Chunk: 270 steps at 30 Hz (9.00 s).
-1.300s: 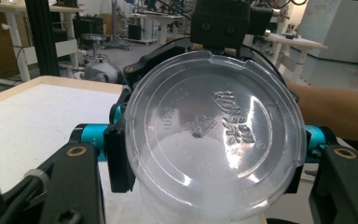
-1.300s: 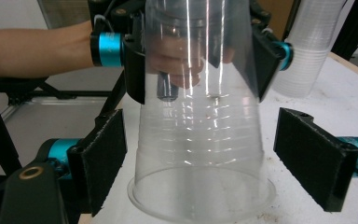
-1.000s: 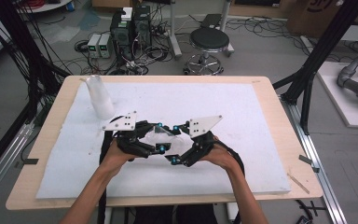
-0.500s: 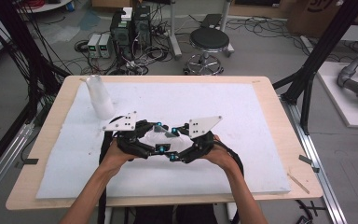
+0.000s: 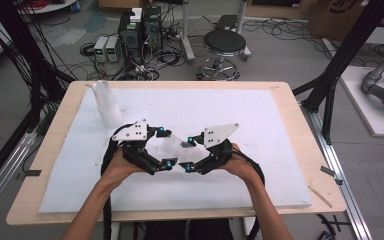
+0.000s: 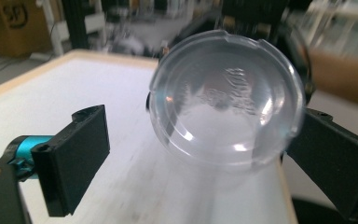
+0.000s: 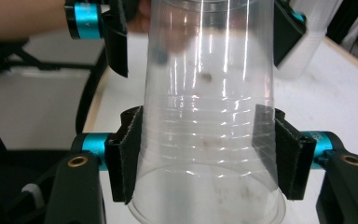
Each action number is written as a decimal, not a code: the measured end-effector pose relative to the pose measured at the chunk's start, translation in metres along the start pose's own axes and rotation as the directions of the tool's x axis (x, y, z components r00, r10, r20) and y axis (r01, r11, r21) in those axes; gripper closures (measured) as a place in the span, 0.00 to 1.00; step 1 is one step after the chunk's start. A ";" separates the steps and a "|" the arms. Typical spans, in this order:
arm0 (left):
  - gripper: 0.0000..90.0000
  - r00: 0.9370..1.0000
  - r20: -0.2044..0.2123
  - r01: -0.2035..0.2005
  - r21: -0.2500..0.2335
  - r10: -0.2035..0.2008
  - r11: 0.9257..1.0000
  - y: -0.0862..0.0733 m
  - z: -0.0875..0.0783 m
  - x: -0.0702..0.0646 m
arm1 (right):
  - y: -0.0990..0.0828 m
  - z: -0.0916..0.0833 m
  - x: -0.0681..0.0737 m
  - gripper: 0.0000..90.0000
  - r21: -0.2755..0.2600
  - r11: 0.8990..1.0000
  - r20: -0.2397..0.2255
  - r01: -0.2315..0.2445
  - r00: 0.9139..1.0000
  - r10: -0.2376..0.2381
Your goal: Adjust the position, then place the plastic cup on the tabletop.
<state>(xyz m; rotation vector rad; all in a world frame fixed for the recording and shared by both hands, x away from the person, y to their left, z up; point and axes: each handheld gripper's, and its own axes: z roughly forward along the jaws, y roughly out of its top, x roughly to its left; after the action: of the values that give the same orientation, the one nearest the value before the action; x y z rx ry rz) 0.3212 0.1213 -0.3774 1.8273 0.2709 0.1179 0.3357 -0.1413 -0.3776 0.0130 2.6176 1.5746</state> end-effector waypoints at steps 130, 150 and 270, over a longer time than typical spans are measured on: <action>0.46 0.996 0.078 0.058 -0.129 -0.048 0.990 -0.035 -0.002 0.010 | -0.002 -0.048 -0.009 0.16 -0.201 0.970 0.025 -0.139 0.989 0.147; 0.46 0.992 0.122 0.037 -0.115 -0.023 0.993 -0.028 0.017 0.004 | 0.004 -0.027 -0.009 0.18 -0.206 0.967 -0.044 -0.148 0.989 0.142; 0.02 0.829 -0.515 0.161 -0.152 -0.217 0.975 -0.115 -0.062 -0.008 | 0.000 -0.016 -0.047 0.42 0.389 0.863 0.353 -0.321 0.918 0.182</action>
<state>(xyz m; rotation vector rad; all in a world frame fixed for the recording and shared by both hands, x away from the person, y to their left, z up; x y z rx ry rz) 0.2860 0.2061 -0.4709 1.6241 0.8211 0.4938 0.3817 -0.1575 -0.3666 0.6086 2.7266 0.8925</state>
